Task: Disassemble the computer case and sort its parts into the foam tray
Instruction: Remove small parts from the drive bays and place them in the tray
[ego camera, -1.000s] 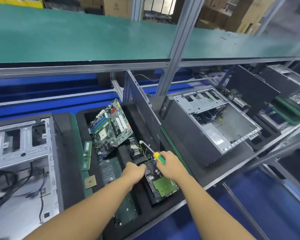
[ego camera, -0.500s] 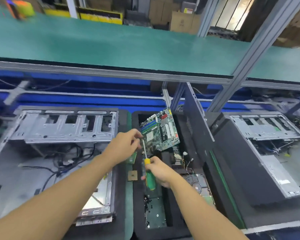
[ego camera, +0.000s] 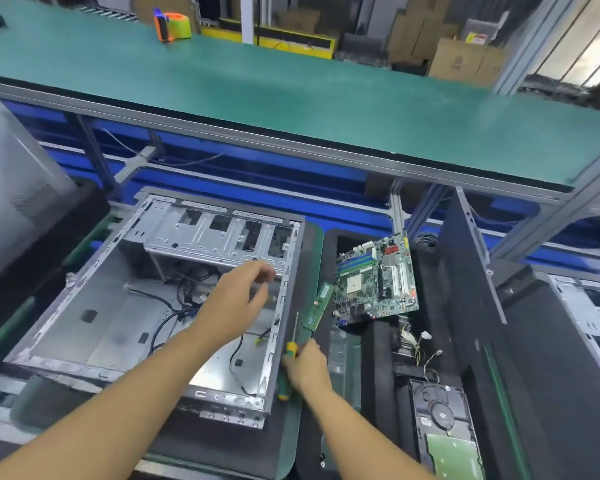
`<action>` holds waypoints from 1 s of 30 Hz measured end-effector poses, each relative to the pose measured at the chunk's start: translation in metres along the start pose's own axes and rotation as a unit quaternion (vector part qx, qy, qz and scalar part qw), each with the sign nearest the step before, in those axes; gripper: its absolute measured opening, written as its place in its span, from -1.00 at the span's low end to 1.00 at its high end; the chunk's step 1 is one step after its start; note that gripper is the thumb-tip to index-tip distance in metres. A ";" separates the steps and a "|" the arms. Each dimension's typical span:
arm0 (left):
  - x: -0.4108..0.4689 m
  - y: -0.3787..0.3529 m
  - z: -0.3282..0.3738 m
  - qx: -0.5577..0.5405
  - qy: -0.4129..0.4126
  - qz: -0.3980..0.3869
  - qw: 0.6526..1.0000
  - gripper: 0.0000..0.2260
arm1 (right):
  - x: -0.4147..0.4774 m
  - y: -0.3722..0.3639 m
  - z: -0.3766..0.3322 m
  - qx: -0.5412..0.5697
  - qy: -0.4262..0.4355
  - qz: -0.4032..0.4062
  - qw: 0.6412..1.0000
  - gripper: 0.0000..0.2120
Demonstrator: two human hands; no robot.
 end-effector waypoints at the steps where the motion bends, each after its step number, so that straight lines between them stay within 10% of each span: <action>1: -0.004 0.005 -0.003 -0.005 0.007 0.003 1.000 -0.79 | -0.002 -0.002 -0.002 -0.021 0.016 0.009 1.000 -0.71; 15: -0.035 0.045 -0.048 -0.011 0.083 -0.084 0.993 -0.83 | -0.032 -0.008 -0.008 0.002 0.037 0.057 0.998 -0.87; 30: -0.062 0.085 -0.094 -0.033 0.103 -0.104 0.989 -0.89 | -0.052 -0.013 0.010 0.067 -0.018 0.066 0.995 -0.47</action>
Point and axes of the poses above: each hand's wrist, its own x-axis towards the middle knuckle, its own y-axis out of the back of the hand, z = x × y, the point moved 2 cm from there along x, towards the middle knuckle, and after that the axes turned 8 degrees about y, right-handed, at the moved point
